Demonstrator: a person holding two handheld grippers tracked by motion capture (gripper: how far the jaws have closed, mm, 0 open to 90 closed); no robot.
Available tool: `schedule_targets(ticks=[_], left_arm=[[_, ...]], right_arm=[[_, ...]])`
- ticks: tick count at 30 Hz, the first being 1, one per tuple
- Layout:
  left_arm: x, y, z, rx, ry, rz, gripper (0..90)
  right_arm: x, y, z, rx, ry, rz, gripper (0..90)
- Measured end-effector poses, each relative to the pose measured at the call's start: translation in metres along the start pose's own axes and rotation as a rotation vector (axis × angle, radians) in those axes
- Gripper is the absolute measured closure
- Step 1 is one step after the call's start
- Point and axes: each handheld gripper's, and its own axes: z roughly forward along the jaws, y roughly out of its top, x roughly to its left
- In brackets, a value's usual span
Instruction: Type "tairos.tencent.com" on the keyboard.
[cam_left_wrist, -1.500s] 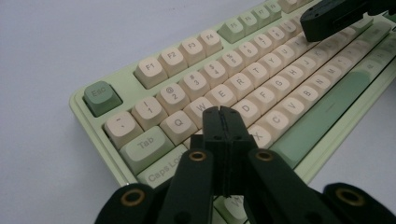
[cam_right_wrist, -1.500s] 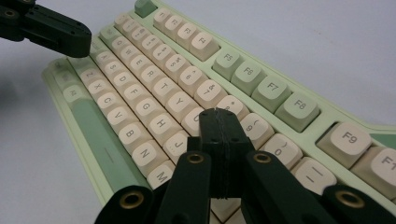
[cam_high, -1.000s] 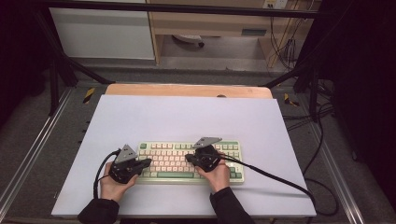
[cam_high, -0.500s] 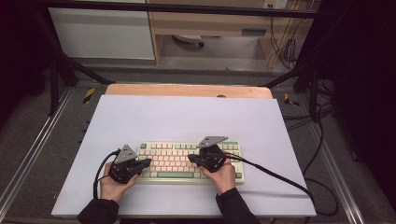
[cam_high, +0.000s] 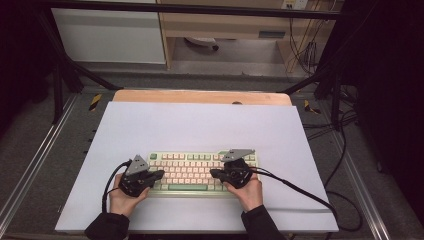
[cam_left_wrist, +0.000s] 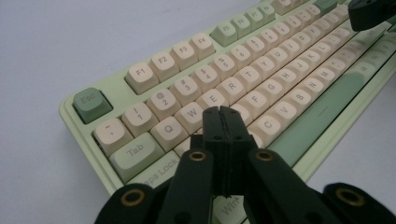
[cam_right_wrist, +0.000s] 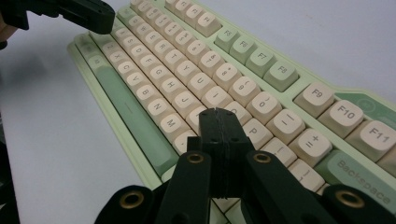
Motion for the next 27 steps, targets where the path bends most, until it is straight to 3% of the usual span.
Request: schedule_targets(ticks=[16,27], left_arm=[[-0.004,0.016,0.006,0.000,0.008,0.012,90.0],[-0.008,0.027,0.027,0.012,0.010,0.007,90.0]], right_arm=[[-0.005,-0.019,-0.016,-0.003,0.006,0.017,90.0],[-0.005,-0.025,-0.018,0.002,0.015,0.011,90.0]])
